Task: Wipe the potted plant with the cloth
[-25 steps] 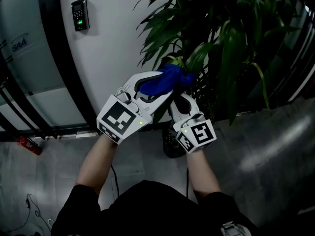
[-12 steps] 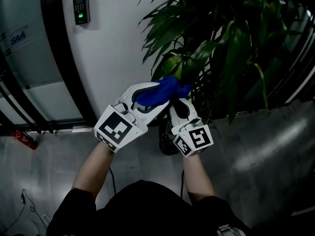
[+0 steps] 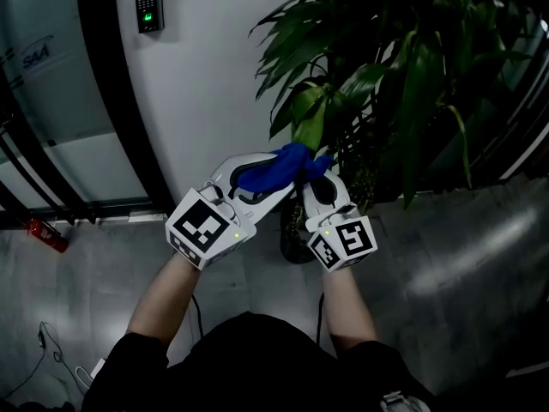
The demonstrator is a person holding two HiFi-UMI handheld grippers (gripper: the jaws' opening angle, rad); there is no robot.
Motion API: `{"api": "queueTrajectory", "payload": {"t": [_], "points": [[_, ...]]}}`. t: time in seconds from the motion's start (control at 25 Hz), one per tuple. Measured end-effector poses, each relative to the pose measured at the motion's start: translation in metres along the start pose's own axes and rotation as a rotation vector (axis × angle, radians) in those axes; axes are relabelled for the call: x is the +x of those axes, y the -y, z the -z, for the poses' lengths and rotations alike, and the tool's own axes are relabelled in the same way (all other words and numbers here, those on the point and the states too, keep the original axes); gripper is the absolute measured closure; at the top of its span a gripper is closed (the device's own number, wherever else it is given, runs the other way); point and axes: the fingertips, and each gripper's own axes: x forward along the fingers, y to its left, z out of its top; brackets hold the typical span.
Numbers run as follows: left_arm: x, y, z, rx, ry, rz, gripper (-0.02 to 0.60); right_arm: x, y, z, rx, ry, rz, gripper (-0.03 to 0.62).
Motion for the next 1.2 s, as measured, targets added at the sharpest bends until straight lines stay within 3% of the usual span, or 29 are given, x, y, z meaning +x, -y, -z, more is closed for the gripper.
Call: {"api": "queueTrajectory", "payload": {"t": [0.68,1.2], "points": [[-0.021,0.023,0.039,-0.215,-0.003,0.021,0.426,-0.013,-0.005,0.019,0.066,-0.032,0.029,0.591],[-0.046,0.035,0.071,-0.319,-0.029,0.077,0.426,-0.038,-0.016,0.039,0.054,-0.101,0.133,0.591]]}}
